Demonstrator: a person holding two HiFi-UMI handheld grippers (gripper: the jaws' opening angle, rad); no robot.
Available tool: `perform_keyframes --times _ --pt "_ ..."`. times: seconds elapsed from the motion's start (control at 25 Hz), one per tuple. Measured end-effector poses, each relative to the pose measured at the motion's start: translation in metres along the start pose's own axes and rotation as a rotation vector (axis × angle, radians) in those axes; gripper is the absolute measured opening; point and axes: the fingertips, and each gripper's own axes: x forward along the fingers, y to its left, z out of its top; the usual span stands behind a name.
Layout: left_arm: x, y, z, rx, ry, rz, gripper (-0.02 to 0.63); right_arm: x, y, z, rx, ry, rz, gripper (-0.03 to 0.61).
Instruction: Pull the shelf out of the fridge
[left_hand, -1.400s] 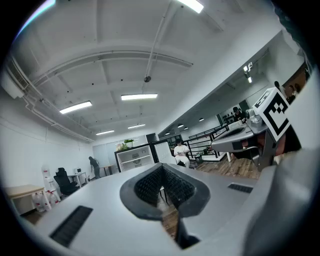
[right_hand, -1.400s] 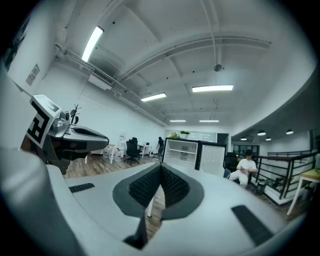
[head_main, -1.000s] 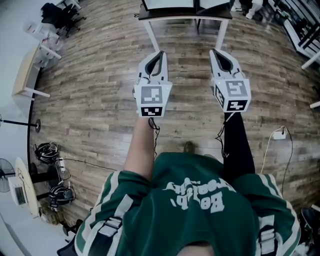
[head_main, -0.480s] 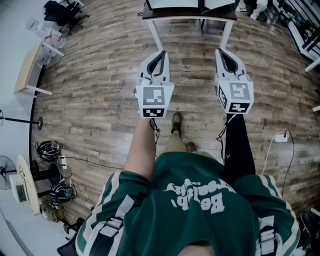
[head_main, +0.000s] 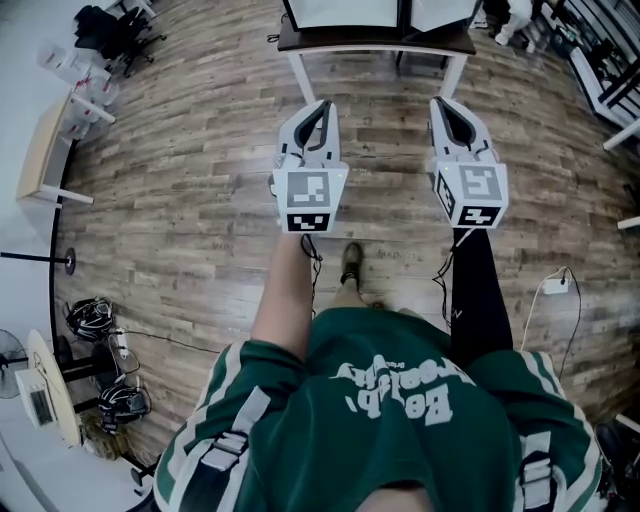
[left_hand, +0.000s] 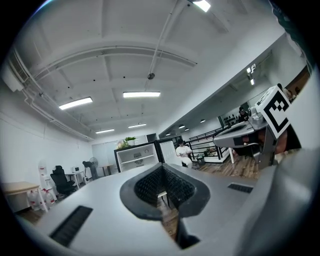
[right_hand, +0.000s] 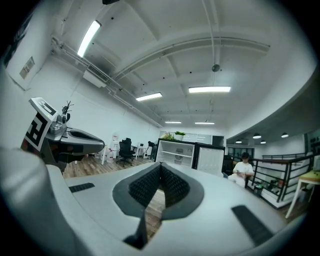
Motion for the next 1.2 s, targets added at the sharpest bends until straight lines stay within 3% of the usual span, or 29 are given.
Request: perform_keyframes --times 0.64,1.2 --pt "0.105 0.085 -0.002 -0.011 -0.034 -0.054 0.017 0.126 -0.018 0.021 0.018 -0.012 -0.061 0.009" --pt "0.153 0.13 -0.027 -0.014 -0.032 -0.108 0.017 0.191 -0.006 0.017 0.046 -0.02 -0.072 0.009"
